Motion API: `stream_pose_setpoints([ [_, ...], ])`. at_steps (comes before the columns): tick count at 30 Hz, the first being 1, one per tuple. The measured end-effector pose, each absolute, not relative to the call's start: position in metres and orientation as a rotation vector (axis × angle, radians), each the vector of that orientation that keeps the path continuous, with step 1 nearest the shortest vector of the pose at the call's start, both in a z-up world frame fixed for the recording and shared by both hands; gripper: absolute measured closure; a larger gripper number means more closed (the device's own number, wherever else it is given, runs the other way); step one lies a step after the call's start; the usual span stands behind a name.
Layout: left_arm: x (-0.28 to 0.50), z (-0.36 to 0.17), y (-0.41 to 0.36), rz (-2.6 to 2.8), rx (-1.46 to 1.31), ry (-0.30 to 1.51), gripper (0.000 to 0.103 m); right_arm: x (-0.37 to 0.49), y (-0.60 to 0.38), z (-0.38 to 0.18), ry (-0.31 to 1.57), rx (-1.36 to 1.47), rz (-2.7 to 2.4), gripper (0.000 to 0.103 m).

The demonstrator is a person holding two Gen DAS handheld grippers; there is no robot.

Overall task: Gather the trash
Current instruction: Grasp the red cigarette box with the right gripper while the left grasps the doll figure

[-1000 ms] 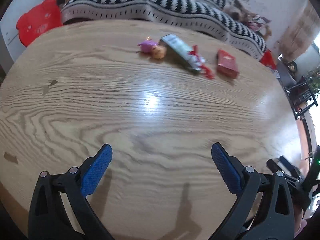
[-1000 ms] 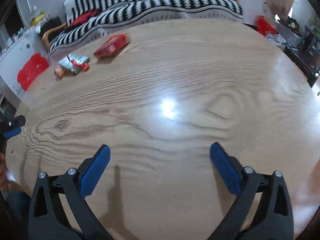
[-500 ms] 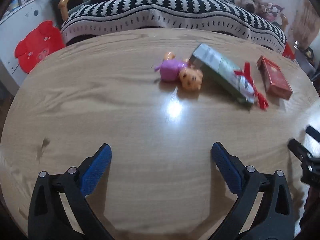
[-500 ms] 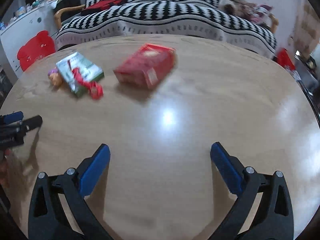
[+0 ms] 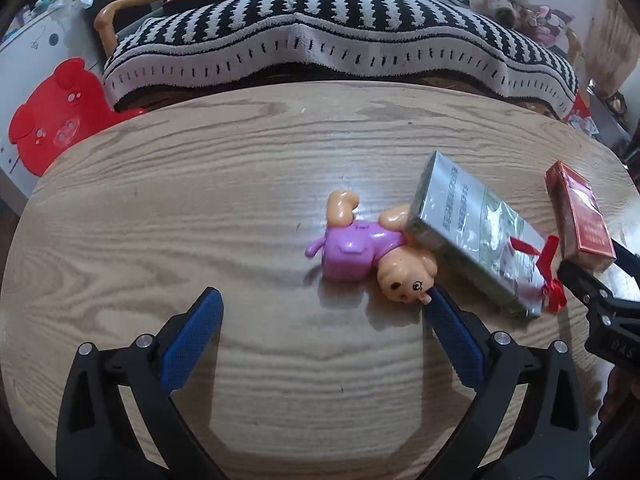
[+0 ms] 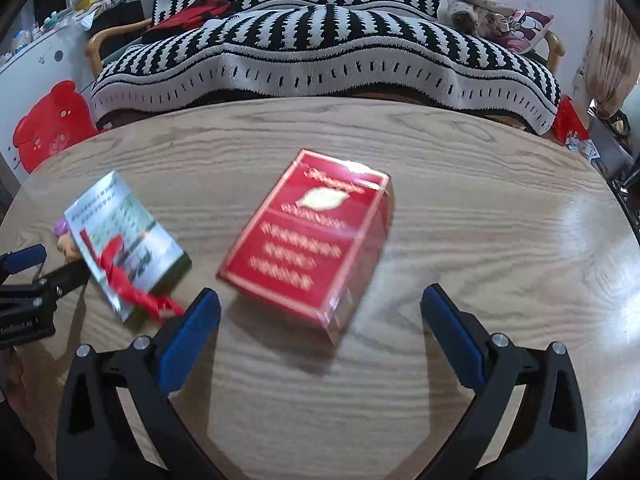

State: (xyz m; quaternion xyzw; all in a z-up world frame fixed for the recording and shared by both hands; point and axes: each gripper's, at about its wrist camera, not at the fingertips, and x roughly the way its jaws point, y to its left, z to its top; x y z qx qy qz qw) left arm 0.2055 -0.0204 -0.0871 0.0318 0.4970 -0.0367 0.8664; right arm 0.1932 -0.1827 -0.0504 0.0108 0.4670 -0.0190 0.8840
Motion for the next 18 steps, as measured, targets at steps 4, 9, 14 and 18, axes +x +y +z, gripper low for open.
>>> stream_pose_setpoints([
  [4,0.212,-0.088,-0.021,-0.106,0.082,1.056,0.006,0.202,-0.18,-0.05,0.988,0.029,-0.046,0.005],
  [9,0.207,-0.079,-0.024,-0.138,0.108,1.019,0.075,0.198,-0.181,-0.042,0.968,0.041,-0.014,0.036],
  [14,0.201,-0.077,-0.017,-0.154,0.072,1.03,0.102,0.186,-0.19,-0.037,0.952,0.12,-0.007,0.038],
  [18,0.194,-0.077,-0.016,-0.171,0.065,1.049,0.103,0.174,-0.194,-0.029,0.933,0.129,-0.009,0.039],
])
